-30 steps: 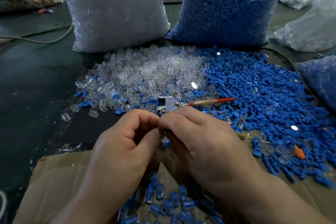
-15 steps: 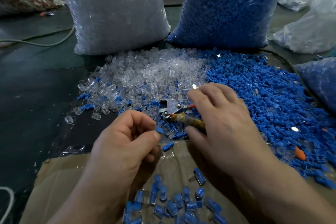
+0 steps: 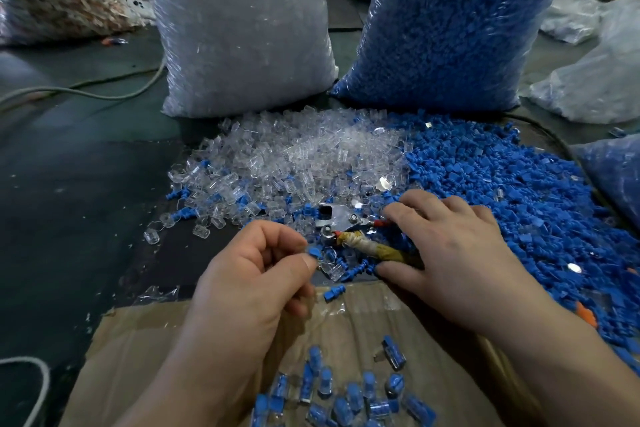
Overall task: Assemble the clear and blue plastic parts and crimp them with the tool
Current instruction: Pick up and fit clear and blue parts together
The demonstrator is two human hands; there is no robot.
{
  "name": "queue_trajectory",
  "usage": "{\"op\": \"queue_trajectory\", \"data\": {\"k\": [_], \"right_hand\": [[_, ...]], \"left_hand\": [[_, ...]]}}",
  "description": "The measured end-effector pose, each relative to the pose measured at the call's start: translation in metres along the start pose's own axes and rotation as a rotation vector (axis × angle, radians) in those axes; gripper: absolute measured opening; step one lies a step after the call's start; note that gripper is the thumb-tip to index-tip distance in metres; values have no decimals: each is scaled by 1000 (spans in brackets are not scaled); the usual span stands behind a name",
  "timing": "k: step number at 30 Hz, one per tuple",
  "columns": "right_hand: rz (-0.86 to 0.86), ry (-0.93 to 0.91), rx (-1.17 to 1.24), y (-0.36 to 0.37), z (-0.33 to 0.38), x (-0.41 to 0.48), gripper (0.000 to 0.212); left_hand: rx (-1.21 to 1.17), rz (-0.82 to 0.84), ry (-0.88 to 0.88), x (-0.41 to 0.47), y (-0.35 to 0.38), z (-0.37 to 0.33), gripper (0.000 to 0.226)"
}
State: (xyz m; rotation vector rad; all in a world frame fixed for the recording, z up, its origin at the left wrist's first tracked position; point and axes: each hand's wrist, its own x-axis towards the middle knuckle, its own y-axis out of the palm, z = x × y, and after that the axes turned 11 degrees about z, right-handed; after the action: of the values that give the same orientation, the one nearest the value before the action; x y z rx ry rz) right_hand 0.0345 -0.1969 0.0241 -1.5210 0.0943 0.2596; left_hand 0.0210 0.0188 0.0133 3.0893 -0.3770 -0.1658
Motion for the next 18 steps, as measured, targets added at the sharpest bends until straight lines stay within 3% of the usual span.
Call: {"op": "queue_trajectory", "data": {"k": [5, 10, 14, 18], "right_hand": [[-125, -27, 66, -2, -1, 0, 51], [-366, -110, 263, -6, 7, -12, 49], [-306, -223, 305, -7, 12, -22, 51], [-192, -282, 250, -8, 11, -25, 58]], "left_hand": [[-159, -23, -30, 2, -3, -4, 28], [-209, -78, -9, 3, -4, -4, 23], [-223, -77, 31, 6, -5, 0, 9], [-189, -48, 113, 8, -5, 4, 11]]}}
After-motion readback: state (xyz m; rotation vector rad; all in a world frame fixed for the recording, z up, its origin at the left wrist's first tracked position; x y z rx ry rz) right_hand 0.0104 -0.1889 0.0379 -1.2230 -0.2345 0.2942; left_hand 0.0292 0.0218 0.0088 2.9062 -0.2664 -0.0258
